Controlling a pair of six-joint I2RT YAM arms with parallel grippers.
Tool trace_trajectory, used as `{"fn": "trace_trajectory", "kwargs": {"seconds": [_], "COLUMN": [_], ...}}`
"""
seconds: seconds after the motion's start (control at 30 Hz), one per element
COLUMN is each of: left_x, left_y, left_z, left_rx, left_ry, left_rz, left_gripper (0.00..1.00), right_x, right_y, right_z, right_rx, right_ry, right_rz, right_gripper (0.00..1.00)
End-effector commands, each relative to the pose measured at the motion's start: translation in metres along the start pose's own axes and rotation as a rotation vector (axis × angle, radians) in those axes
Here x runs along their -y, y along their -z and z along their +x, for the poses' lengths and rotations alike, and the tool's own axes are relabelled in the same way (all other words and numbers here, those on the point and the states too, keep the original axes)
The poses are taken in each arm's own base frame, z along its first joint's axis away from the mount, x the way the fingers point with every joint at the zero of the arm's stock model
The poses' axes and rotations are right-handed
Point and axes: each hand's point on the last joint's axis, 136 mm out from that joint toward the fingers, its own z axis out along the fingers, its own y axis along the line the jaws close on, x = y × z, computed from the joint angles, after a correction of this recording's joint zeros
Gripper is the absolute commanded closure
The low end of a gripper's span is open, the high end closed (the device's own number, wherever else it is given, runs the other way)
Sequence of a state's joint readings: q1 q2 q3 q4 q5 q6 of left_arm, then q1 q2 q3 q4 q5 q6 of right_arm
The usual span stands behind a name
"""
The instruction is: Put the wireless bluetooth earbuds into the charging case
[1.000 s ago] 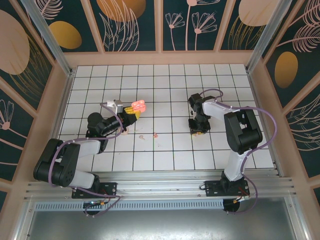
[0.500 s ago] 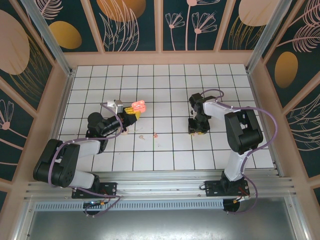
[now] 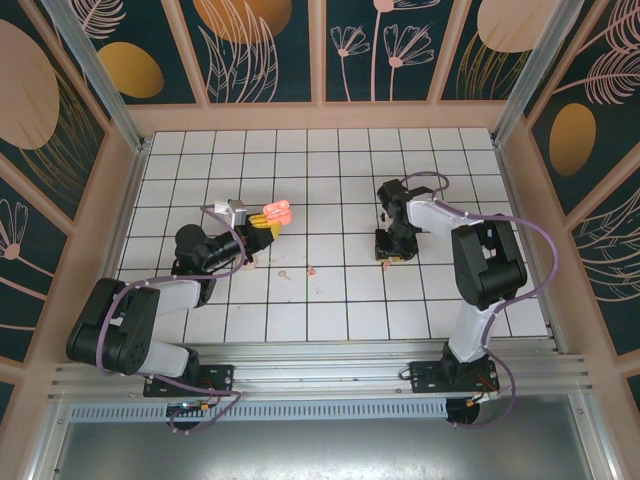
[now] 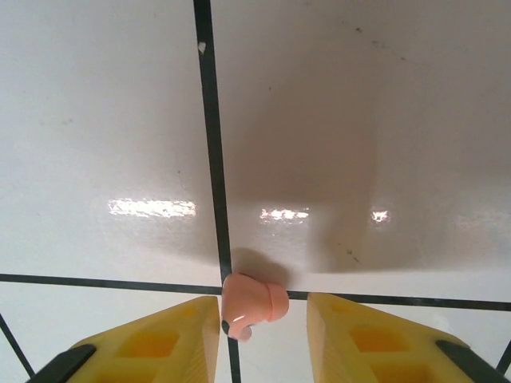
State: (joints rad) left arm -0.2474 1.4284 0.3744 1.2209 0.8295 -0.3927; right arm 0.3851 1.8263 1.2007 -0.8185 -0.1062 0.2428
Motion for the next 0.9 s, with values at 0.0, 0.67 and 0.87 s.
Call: {"fn": "trace_trajectory", "kwargs": {"seconds": [0.0,0.67,0.87], "left_x": [0.006,0.006,0.006], "left_y": [-0.001,-0.001,-0.001], "left_z": [-0.017,-0.016,-0.016], "left_rx": [0.03,0.028,0.027], "left_ry": [-0.066,-0.06,-0.061], "left_rz": [0.028,0.026,0.025], "left_gripper": [0.96,0.96,0.96], "right_x": [-0.005,-0.002,0.002], "right_y": [0.007,-0.015,-0.02], "right_z": [-0.004,0.001,0.006], "right_rx": [0.006,-0.035,-0.044], "right_ry": [-0.01,-0.03,-0.034], "right_rz": [-0.021,-0.013,-0.001], "right_gripper": [0.64,0.67,0.72]}}
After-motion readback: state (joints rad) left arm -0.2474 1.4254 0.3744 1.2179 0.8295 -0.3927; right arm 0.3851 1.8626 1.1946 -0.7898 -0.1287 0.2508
